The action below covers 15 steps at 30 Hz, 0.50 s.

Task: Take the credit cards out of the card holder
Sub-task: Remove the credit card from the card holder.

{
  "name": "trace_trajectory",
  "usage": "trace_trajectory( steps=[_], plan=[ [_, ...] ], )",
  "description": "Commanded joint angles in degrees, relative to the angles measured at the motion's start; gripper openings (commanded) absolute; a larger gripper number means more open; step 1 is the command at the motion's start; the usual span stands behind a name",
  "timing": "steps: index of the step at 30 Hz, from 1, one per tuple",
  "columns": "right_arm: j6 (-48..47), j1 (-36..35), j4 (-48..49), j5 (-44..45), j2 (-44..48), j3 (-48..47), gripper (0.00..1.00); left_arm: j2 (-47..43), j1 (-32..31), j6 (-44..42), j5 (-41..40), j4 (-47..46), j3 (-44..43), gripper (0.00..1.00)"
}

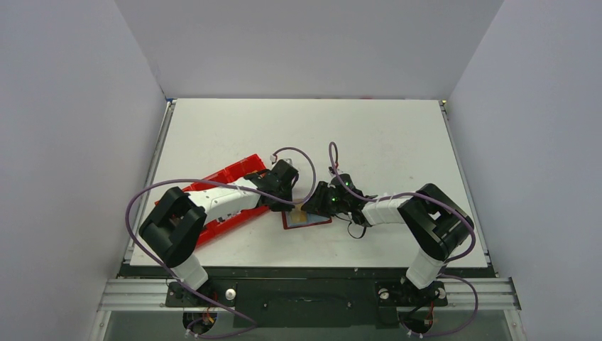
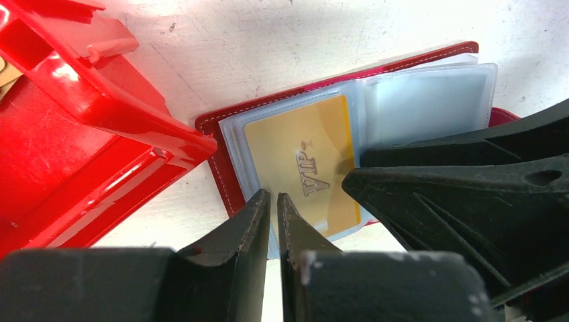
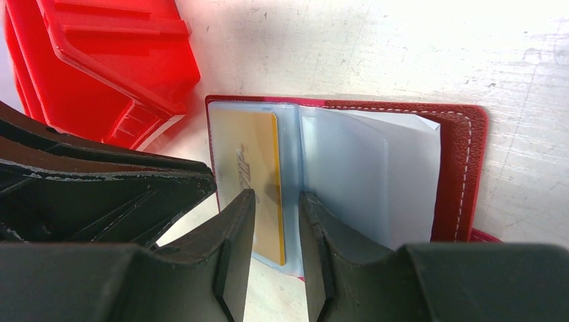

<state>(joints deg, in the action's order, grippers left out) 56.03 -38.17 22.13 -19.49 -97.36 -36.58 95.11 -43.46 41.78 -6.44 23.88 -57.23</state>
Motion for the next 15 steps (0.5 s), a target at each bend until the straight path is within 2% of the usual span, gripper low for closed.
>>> trace_trajectory(
  steps=[1,15],
  plan=[
    [-0.5,0.5,1.3,0.3,-0.8,0.9,0.28,-0.4,-0.2,0.3,-1.2,0.6,-0.4,0.08],
    [-0.6,0.5,1.4,0.3,-0.7,1.1,0.27,0.7,-0.2,0.4,-0.7,0.1,-0.2,0.08]
  ],
)
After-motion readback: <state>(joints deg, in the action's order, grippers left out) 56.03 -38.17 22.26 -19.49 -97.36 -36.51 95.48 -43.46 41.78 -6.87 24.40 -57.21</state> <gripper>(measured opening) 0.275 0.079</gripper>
